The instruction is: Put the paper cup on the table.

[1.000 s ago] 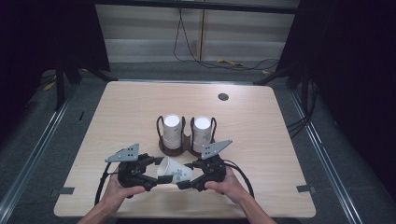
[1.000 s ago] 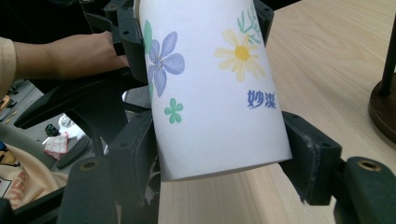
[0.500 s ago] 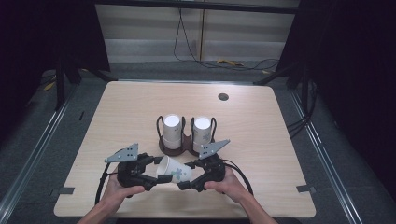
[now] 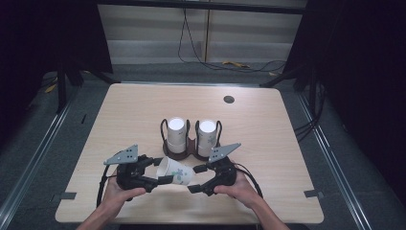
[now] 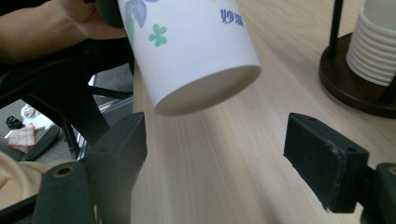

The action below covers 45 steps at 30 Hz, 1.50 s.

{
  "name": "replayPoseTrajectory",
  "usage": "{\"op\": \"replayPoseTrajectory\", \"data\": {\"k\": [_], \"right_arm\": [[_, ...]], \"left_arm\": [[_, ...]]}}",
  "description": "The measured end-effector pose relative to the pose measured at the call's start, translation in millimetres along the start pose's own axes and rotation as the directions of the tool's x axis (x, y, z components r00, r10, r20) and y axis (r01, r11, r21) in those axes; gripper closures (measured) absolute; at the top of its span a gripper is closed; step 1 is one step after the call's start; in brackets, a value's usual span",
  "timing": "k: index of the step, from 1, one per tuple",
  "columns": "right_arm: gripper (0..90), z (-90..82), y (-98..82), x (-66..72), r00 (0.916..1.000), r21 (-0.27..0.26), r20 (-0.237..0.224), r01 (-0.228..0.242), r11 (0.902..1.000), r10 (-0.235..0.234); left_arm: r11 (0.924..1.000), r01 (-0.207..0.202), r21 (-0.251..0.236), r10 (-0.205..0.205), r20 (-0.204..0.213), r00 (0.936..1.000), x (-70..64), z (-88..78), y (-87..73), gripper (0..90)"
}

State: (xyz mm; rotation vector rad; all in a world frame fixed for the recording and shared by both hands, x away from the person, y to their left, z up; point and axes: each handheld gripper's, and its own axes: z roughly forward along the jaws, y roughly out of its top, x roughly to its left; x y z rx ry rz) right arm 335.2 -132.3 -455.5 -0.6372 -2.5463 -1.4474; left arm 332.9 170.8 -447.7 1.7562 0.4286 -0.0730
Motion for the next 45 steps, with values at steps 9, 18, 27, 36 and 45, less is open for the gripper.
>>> {"op": "replayPoseTrajectory", "data": {"k": [9,18,27,36,45], "right_arm": [[21.3,-12.4,-5.5,-4.2,0.9984,-0.024,0.052,-0.021,0.9995,0.022],[21.8,-17.6,-7.4,-8.5,0.9963,-0.056,0.077,-0.035,0.9978,0.039],[21.7,-14.9,-12.2,-10.5,0.9951,-0.062,0.085,-0.046,0.9970,0.052],[21.7,-21.7,-13.5,-12.8,0.9901,-0.090,0.125,-0.053,0.9945,0.064],[20.0,-35.9,-12.7,-5.4,0.9579,-0.107,0.283,-0.017,0.9941,0.047]], "left_arm": [[0.9992,0.001,0.041,0.001,-0.042,0.9991,2.6,1.1,-1.8,29.6],[0.9964,0.037,0.076,-0.030,-0.094,0.9951,11.1,-5.4,-2.2,29.6],[0.9955,0.030,0.090,-0.016,-0.152,0.9882,17.4,-10.5,-1.5,29.6],[0.9956,0.038,0.086,-0.019,-0.221,0.9752,24.1,-20.9,1.7,29.6],[0.9949,0.060,0.080,-0.031,-0.327,0.9444,31.1,-38.2,12.5,29.7]]}}
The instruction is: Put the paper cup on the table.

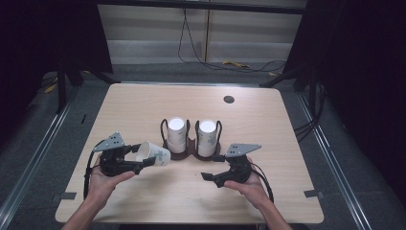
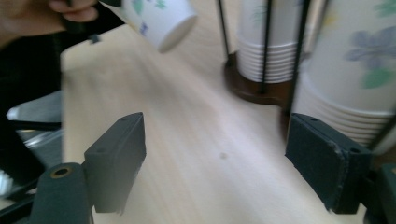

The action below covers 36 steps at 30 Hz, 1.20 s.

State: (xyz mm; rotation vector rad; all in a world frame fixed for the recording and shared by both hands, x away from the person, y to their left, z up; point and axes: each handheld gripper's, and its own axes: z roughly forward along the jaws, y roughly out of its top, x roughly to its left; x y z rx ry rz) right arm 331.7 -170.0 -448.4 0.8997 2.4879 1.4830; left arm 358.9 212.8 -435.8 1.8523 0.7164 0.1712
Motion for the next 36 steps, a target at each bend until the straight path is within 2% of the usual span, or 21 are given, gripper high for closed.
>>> {"op": "replayPoseTrajectory", "data": {"k": [2,6,9,11,12,13,14,15,16,17,18,19,20,21,22,23,24,25,27,32,36], "right_arm": [[20.4,-1.9,0.0,0.2,0.9998,-0.008,0.018,0.001,1.0000,0.000],[20.1,-12.0,-2.2,0.3,0.9934,-0.016,0.115,-0.006,0.9999,0.007],[19.7,-17.1,-4.7,0.2,0.9906,-0.022,0.137,-0.007,0.9997,0.010],[17.4,-23.4,-7.7,0.0,0.9841,-0.025,0.177,-0.014,0.9996,0.019],[17.5,-27.7,-9.6,-0.2,0.9781,-0.027,0.207,-0.016,0.9995,0.022],[17.5,-27.7,-9.6,-0.2,0.9781,-0.027,0.207,-0.016,0.9995,0.022],[19.3,-32.3,-11.2,-0.3,0.9654,-0.032,0.259,-0.021,0.9993,0.029],[19.3,-32.3,-11.2,-0.3,0.9654,-0.032,0.259,-0.021,0.9993,0.029],[18.0,-36.9,-12.7,-0.1,0.9483,-0.051,0.315,-0.023,0.9985,0.038],[18.0,-36.9,-12.7,-0.1,0.9483,-0.051,0.315,-0.023,0.9985,0.038],[15.5,-39.6,-13.7,-0.9,0.9357,-0.057,0.348,-0.042,0.9975,0.059],[15.5,-39.6,-13.7,-0.9,0.9357,-0.057,0.348,-0.042,0.9975,0.059],[15.3,-40.2,-14.4,-1.3,0.9305,-0.049,0.361,-0.046,0.9978,0.060],[15.3,-40.9,-16.3,-0.9,0.9159,-0.033,0.397,-0.052,0.9981,0.060],[15.2,-42.1,-19.2,-1.6,0.9052,-0.018,0.421,-0.054,0.9984,0.057],[15.3,-43.1,-20.8,-1.9,0.8984,-0.016,0.435,-0.061,0.9980,0.062],[15.3,-43.1,-20.8,-1.9,0.8984,-0.016,0.435,-0.061,0.9980,0.062],[15.2,-44.7,-23.8,-2.8,0.8863,-0.027,0.458,-0.066,0.9975,0.071],[15.1,-47.9,-27.9,-6.1,0.8757,-0.047,0.473,-0.084,0.9954,0.096],[15.1,-47.5,-30.0,-8.7,0.8714,-0.059,0.475,-0.107,0.9925,0.122],[15.1,-43.2,-30.8,-7.8,0.8765,-0.048,0.468,-0.101,0.9937,0.112]], "left_arm": [[1.0000,0.001,0.003,-0.001,-0.008,1.0000,1.7,-1.9,1.5,29.7],[0.9998,0.004,0.018,-0.003,-0.046,0.9989,7.4,-7.5,5.4,29.8],[0.9999,0.012,0.010,-0.012,-0.064,0.9979,10.1,-9.6,6.3,29.8],[0.9996,0.020,0.018,-0.018,-0.087,0.9961,14.0,-11.5,7.3,29.9],[0.9997,0.008,0.024,-0.006,-0.106,0.9944,16.2,-12.6,8.3,29.9],[0.9997,0.008,0.024,-0.006,-0.106,0.9944,16.2,-12.6,8.3,29.9],[0.9996,0.013,0.026,-0.010,-0.114,0.9934,18.4,-13.4,9.2,29.9],[0.9996,0.013,0.026,-0.010,-0.114,0.9934,18.4,-13.4,9.2,29.9],[0.9989,0.023,0.040,-0.018,-0.129,0.9915,22.1,-13.1,10.0,29.9],[0.9989,0.023,0.040,-0.018,-0.129,0.9915,22.1,-13.1,10.0,29.9],[0.9979,0.036,0.053,-0.028,-0.147,0.9888,25.8,-11.6,10.6,29.9],[0.9979,0.036,0.053,-0.028,-0.147,0.9888,25.8,-11.6,10.6,30.0],[0.9972,0.043,0.061,-0.032,-0.158,0.9869,29.3,-10.5,11.3,30.0],[0.9970,0.051,0.058,-0.041,-0.159,0.9864,30.8,-9.9,11.4,30.0],[0.9966,0.062,0.055,-0.052,-0.164,0.9850,34.7,-9.0,11.3,30.0],[0.9966,0.062,0.055,-0.052,-0.164,0.9850,34.7,-9.0,11.3,30.0],[0.9959,0.068,0.060,-0.057,-0.171,0.9836,38.2,-8.3,11.2,30.0],[0.9952,0.072,0.067,-0.059,-0.182,0.9815,41.5,-7.8,10.9,30.0],[0.9930,0.090,0.077,-0.073,-0.205,0.9759,49.2,-6.6,9.7,30.0],[0.9869,0.093,0.132,-0.058,-0.247,0.9673,62.4,-2.7,9.3,30.0],[0.9834,0.118,0.138,-0.079,-0.260,0.9625,69.4,1.0,12.5,29.8]]}}
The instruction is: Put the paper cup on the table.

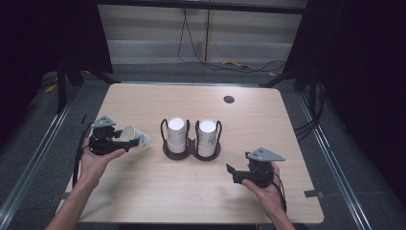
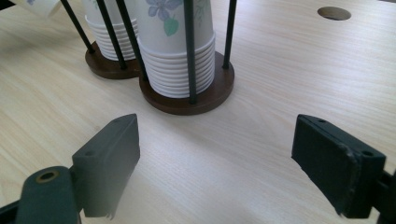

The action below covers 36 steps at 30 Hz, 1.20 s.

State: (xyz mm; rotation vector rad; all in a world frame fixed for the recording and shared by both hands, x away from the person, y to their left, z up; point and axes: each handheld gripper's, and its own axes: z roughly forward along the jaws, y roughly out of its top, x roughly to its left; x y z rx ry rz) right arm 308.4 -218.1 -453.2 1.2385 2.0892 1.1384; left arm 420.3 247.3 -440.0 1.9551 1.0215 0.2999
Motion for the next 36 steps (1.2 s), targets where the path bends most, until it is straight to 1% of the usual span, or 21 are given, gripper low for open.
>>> {"op": "replayPoseTrajectory", "data": {"k": [2,3,4,7,10,12,15,17,21,24,26,27,29,32,33,35,36], "right_arm": [[15.2,0.6,-0.1,1.2,1.0000,0.001,0.002,0.001,1.0000,-0.001],[15.2,0.7,-0.2,1.2,1.0000,0.001,0.000,0.000,1.0000,0.000],[15.2,0.5,-0.4,1.2,1.0000,0.000,-0.003,-0.003,1.0000,0.003],[15.3,0.2,-1.0,0.7,1.0000,-0.009,-0.002,-0.004,1.0000,0.004],[15.2,1.5,-1.5,0.9,1.0000,-0.005,-0.007,-0.004,1.0000,0.004],[15.2,2.4,-1.7,1.3,1.0000,-0.005,-0.008,0.002,1.0000,-0.002],[15.3,3.3,-1.5,2.1,0.9999,-0.003,-0.012,0.002,1.0000,-0.002],[15.3,3.7,-1.5,2.3,0.9999,-0.005,-0.015,0.005,1.0000,-0.005],[15.4,4.7,-1.6,2.6,0.9998,-0.004,-0.018,0.009,1.0000,-0.009],[15.4,5.3,-1.6,3.1,0.9998,-0.002,-0.019,0.008,1.0000,-0.008],[15.4,5.8,-1.6,3.8,0.9998,0.000,-0.020,0.005,1.0000,-0.005],[15.5,6.1,-1.6,3.7,0.9997,-0.002,-0.021,0.008,1.0000,-0.008],[15.5,6.1,-1.7,3.8,0.9997,-0.001,-0.022,0.012,0.9999,-0.012],[15.5,6.1,-2.0,3.7,0.9996,0.000,-0.025,0.012,0.9999,-0.012],[15.6,6.2,-2.1,3.8,0.9996,0.003,-0.025,0.009,1.0000,-0.009],[15.6,6.7,-2.3,3.8,0.9996,0.002,-0.026,0.010,0.9999,-0.010],[15.7,6.6,-2.2,4.2,0.9996,0.003,-0.028,0.008,1.0000,-0.008]], "left_arm": [[0.9994,-0.011,0.034,0.011,-0.017,0.9998,1.2,3.6,1.2,29.7],[0.9989,-0.018,0.043,0.019,-0.023,0.9996,1.9,4.9,1.2,29.8],[0.9988,-0.018,0.045,0.019,-0.025,0.9995,2.6,5.6,1.0,29.8],[0.9980,-0.013,0.062,0.016,-0.044,0.9989,5.5,8.7,-0.1,29.7],[0.9946,-0.011,0.103,0.018,-0.066,0.9976,8.4,12.3,0.6,29.6],[0.9924,-0.004,0.123,0.013,-0.072,0.9973,10.8,14.6,2.2,29.4],[0.9913,0.011,0.131,0.000,-0.083,0.9965,13.2,17.8,2.4,29.1],[0.9882,0.008,0.153,0.007,-0.096,0.9953,14.6,20.2,1.5,28.7],[0.9882,0.012,0.153,0.004,-0.103,0.9947,16.1,21.4,2.3,27.8],[0.9852,-0.015,0.171,0.034,-0.112,0.9931,14.9,23.0,5.0,26.9],[0.9847,-0.023,0.173,0.043,-0.110,0.9930,13.9,24.4,6.6,25.9],[0.9857,-0.015,0.168,0.034,-0.110,0.9934,13.2,25.7,7.0,25.5],[0.9869,-0.018,0.160,0.036,-0.107,0.9937,12.2,27.7,7.3,24.5],[0.9827,-0.023,0.184,0.044,-0.115,0.9924,10.9,29.9,9.6,23.4],[0.9827,-0.015,0.185,0.037,-0.118,0.9923,10.2,30.5,10.9,23.4],[0.9768,-0.027,0.212,0.053,-0.121,0.9912,10.2,30.8,14.3,23.5],[0.9799,-0.025,0.198,0.049,-0.116,0.9921,9.6,31.1,15.2,23.1]]}}
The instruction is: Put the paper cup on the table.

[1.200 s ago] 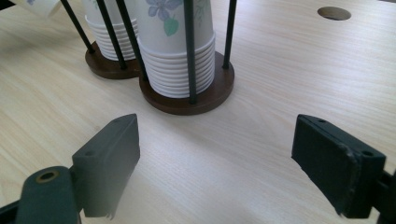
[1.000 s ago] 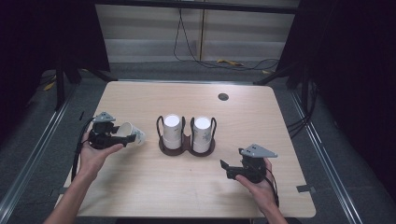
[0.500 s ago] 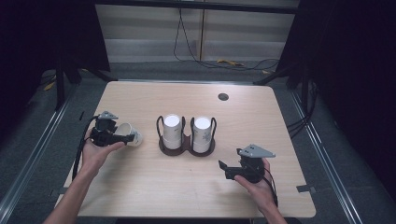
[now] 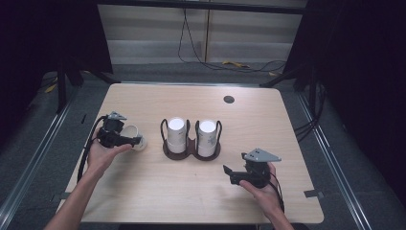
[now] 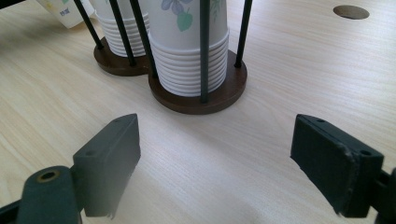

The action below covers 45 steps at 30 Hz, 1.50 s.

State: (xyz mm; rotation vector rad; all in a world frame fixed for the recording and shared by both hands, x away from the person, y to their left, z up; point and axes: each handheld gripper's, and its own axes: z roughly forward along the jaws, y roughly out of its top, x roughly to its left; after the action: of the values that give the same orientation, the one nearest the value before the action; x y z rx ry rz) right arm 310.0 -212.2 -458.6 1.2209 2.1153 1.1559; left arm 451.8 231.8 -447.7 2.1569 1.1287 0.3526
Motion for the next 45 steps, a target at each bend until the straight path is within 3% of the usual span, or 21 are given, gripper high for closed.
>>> {"op": "replayPoseTrajectory", "data": {"k": [6,13,15,25,29,37,40,42,45], "right_arm": [[15.9,-0.2,0.0,-0.2,1.0000,0.000,-0.002,0.001,1.0000,-0.001],[16.0,-0.4,-0.3,0.0,1.0000,0.001,-0.002,0.006,1.0000,-0.006],[16.1,-0.1,-0.4,-0.1,1.0000,0.000,-0.003,0.002,1.0000,-0.002],[16.3,0.2,-0.8,-0.2,1.0000,0.008,-0.009,0.001,1.0000,-0.001],[16.3,0.2,-0.7,0.6,0.9999,0.007,-0.012,0.003,1.0000,-0.003],[16.3,0.1,-0.8,0.5,0.9999,0.008,-0.014,0.002,1.0000,-0.001],[16.4,0.2,-0.8,0.8,0.9999,0.008,-0.012,0.000,1.0000,0.000],[16.5,0.7,-1.0,0.7,0.9999,0.012,-0.012,0.004,0.9999,-0.003],[16.5,1.1,-1.0,1.3,0.9999,0.012,-0.014,0.002,0.9999,-0.002]], "left_arm": [[1.0000,-0.002,-0.001,0.002,0.018,0.9998,0.4,5.2,0.6,21.4],[0.9999,-0.003,-0.010,0.003,0.011,0.9999,-2.4,9.2,1.0,21.1],[0.9999,-0.015,-0.005,0.014,-0.003,0.9999,-3.5,8.8,1.1,20.6],[0.9977,-0.067,-0.010,0.067,0.010,0.9977,-8.1,13.0,-4.9,19.1],[0.9990,-0.035,-0.026,0.036,0.035,0.9987,-7.2,13.8,-7.5,16.4],[0.9989,-0.032,-0.036,0.033,0.039,0.9987,-7.2,11.8,-16.0,16.1],[0.9998,-0.021,-0.001,0.021,-0.019,0.9996,-10.7,10.2,-18.0,16.1],[0.9993,-0.036,-0.008,0.036,-0.021,0.9991,-12.4,8.1,-19.8,16.1],[0.9997,-0.025,-0.006,0.025,-0.018,0.9995,-12.5,9.7,-23.0,16.1]]}}
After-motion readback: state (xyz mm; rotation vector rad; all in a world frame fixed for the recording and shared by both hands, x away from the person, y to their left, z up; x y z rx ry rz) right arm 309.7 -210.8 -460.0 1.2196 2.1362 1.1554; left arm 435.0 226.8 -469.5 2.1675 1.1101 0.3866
